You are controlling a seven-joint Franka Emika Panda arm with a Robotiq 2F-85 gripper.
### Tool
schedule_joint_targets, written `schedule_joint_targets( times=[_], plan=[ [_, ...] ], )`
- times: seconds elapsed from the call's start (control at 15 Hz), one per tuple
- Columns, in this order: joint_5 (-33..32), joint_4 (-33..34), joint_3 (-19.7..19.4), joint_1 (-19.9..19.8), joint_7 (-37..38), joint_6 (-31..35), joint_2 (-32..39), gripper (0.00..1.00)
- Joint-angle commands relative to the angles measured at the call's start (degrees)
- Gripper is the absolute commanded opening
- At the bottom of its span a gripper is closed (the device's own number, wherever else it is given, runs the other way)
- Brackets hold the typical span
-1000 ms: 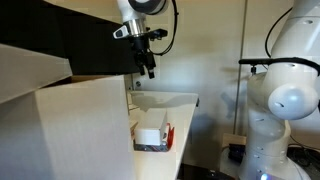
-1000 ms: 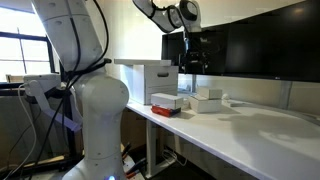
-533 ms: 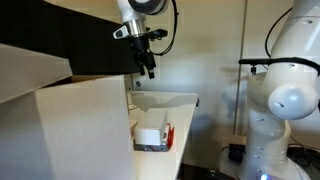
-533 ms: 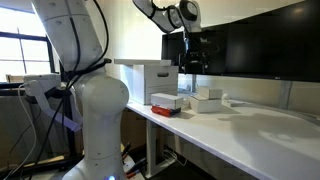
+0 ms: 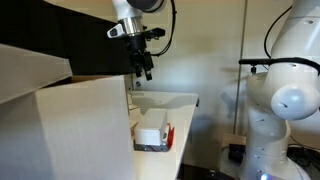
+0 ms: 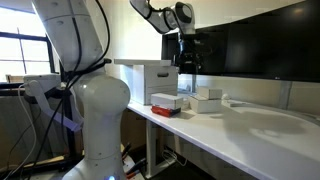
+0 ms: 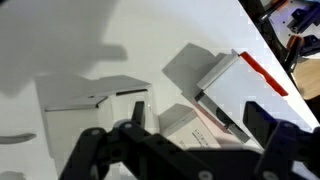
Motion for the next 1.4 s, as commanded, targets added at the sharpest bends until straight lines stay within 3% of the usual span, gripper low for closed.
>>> schedule_joint_targets(
  times=[0.0, 0.53, 0.87, 1.33],
  plan=[
    [2.86, -0.49, 1.66, 2.79, 0.39, -1.35, -1.07, 1.00],
    [12.83, -7.70, -0.36, 6.34, -8.22, -1.90, -6.38, 1.00],
    [12.00, -11.92, -0.48, 6.82, -13.79, -0.54, -7.45, 1.00],
    [10.81, -11.38, -0.48, 6.98, -24.46, 4.21, -3.41, 1.00]
  ],
)
